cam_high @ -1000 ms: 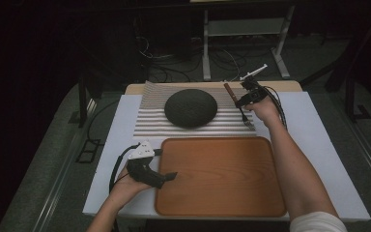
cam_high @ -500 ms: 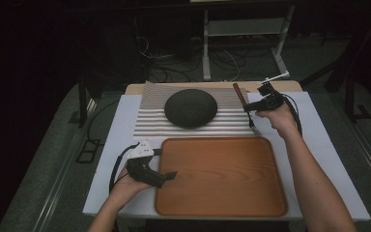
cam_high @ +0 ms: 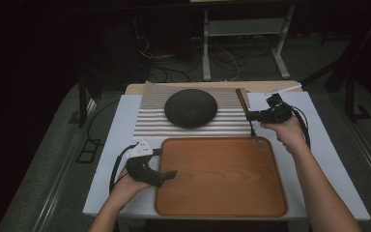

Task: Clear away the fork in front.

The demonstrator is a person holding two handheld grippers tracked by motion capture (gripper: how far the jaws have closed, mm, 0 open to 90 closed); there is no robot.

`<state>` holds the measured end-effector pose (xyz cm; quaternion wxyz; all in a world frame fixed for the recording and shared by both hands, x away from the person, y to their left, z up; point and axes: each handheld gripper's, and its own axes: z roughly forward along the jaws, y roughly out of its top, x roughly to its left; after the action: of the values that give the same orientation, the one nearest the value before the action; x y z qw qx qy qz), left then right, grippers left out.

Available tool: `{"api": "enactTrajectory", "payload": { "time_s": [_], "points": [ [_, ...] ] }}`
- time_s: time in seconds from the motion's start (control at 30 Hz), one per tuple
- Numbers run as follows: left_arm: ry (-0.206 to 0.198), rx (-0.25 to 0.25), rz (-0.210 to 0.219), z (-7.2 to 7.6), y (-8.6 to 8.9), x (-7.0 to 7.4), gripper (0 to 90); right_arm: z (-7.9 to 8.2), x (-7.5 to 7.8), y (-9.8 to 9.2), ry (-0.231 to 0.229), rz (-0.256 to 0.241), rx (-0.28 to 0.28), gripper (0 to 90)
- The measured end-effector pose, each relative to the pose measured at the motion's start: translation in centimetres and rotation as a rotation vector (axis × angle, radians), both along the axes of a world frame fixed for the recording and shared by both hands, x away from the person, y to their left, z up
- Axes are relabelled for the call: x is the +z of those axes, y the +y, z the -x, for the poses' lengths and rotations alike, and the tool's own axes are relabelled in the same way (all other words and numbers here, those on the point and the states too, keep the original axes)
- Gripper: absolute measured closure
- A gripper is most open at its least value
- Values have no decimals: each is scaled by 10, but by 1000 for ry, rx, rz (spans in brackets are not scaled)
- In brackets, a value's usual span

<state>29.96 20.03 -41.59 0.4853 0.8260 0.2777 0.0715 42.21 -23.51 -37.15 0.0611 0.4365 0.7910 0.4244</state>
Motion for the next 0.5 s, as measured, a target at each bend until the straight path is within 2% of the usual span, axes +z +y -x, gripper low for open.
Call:
{"api": "enactTrajectory", "payload": {
  "time_s": [0.27, 0.3, 0.33, 0.5],
  "points": [
    [-3, -1, -8, 1, -3, -1, 0, 28, 4, 10, -51, -13, 61, 771],
    [-3, 2, -6, 1, -2, 0, 0, 37, 5, 15, -64, -9, 81, 771],
    [-3, 2, -6, 1, -2, 0, 0, 37, 5, 15, -64, -9, 81, 771],
    [-6, 5, -3, 2, -1, 0, 0, 57, 3, 25, -77, -3, 138, 771]
  ]
}}
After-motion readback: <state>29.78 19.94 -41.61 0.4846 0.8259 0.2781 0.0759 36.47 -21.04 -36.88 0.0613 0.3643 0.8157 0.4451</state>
